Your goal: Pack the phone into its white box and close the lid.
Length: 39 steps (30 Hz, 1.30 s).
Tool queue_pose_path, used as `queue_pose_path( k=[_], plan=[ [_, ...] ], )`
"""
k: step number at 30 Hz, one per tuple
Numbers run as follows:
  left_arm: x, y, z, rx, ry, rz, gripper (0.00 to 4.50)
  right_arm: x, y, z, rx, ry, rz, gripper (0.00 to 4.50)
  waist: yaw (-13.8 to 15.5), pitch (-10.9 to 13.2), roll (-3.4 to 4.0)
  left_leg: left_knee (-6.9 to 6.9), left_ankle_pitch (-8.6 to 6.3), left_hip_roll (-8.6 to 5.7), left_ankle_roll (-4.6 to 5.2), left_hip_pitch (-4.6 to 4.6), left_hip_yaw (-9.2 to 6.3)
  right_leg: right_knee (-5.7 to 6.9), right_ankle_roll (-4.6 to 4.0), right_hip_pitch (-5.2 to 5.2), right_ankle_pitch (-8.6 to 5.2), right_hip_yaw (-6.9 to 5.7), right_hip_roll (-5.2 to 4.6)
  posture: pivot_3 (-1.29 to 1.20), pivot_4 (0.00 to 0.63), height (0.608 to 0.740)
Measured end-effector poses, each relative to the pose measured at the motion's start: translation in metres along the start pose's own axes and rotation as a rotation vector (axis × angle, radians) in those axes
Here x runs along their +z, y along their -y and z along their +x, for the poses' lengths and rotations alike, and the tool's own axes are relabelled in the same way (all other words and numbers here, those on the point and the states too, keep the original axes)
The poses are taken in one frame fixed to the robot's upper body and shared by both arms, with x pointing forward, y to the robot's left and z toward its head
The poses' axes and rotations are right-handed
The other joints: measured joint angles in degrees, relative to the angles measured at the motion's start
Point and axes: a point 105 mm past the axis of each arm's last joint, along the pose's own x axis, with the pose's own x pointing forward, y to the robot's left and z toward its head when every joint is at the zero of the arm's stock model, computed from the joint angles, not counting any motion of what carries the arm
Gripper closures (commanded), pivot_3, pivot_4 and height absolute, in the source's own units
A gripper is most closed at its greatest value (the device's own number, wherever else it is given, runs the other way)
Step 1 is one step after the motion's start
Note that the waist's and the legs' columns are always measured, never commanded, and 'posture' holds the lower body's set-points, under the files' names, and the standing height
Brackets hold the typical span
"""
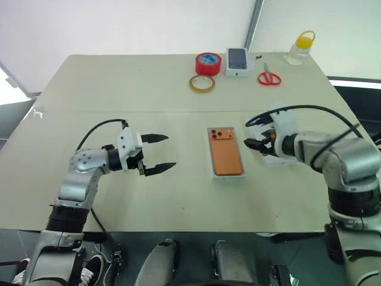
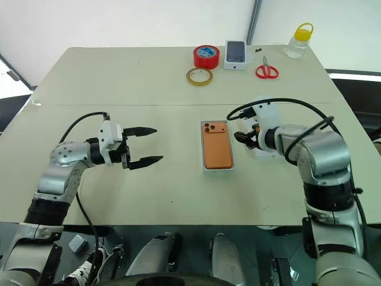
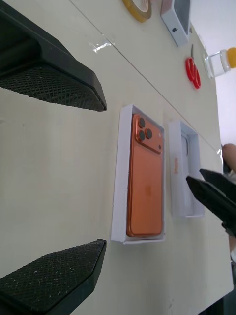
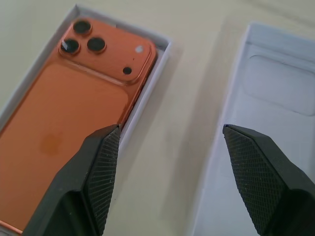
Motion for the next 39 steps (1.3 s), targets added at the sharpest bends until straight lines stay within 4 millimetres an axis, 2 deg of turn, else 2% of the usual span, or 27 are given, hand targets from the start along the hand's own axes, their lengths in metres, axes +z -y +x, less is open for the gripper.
queue_pose_path(
  k=[2,11,16,18,20,24,32,39],
  plan=[
    [-0.002,0.0,0.0,0.0,-0.002,0.0,0.12,-0.005,0.0,0.007,0.019,-0.058,0.02,1.03,-0.1,0.0,0.0,0.0,0.0,0.0,0.0,-0.02,0.0,0.02,0.0,-0.03,0.0,0.0,0.0,0.0,0.15,0.74],
    [0.0,-0.001,0.002,0.018,0.014,0.011,0.12,0.008,0.008,0.017,0.036,-0.107,0.034,1.03,-0.2,0.0,0.01,0.0,0.0,0.0,0.0,-0.02,0.0,0.04,0.0,-0.05,0.0,0.0,0.01,0.0,0.15,0.74],
    [-0.003,0.001,0.001,0.04,0.012,-0.01,0.12,0.042,0.009,0.009,0.052,-0.002,0.037,1.03,-0.3,0.1,0.1,-0.05,0.01,0.02,-0.01,-0.02,0.01,0.09,0.0,-0.12,0.0,0.02,0.03,0.0,0.15,0.74],
    [-0.003,0.001,0.002,0.047,0.015,-0.009,0.12,0.047,0.015,0.007,0.011,0.022,0.011,1.03,-0.2,0.1,0.1,-0.04,0.01,0.0,-0.01,-0.02,0.0,0.08,0.0,-0.1,0.0,0.02,0.03,0.0,0.15,0.74],
    [-0.002,0.001,0.002,0.051,0.018,-0.006,0.12,0.04,0.022,0.01,-0.029,-0.008,0.001,1.03,0.0,0.1,0.1,-0.03,0.01,-0.01,-0.01,-0.02,0.0,0.05,0.0,-0.08,0.0,0.01,0.01,0.0,0.15,0.74],
    [-0.001,0.002,0.004,0.059,0.022,-0.009,0.12,0.011,0.031,0.019,-0.062,-0.123,0.042,1.03,-0.1,0.1,0.12,-0.03,0.01,-0.01,-0.01,-0.06,0.01,0.07,0.0,-0.12,0.0,0.02,0.01,0.0,0.15,0.74],
    [-0.002,0.002,0.007,0.069,0.03,-0.03,0.12,0.007,0.037,0.02,-0.105,-0.15,0.022,1.03,-0.3,0.1,0.14,-0.03,0.02,0.01,-0.03,-0.06,0.02,0.1,0.0,-0.14,0.01,0.03,0.04,0.0,0.15,0.74],
    [-0.001,0.003,0.009,0.078,0.038,-0.028,0.12,-0.007,0.031,0.021,-0.094,-0.244,0.088,1.03,-0.2,0.1,0.15,-0.03,0.02,0.01,-0.03,-0.06,0.01,0.1,0.0,-0.14,0.01,0.03,0.04,0.0,0.15,0.74]
  ],
)
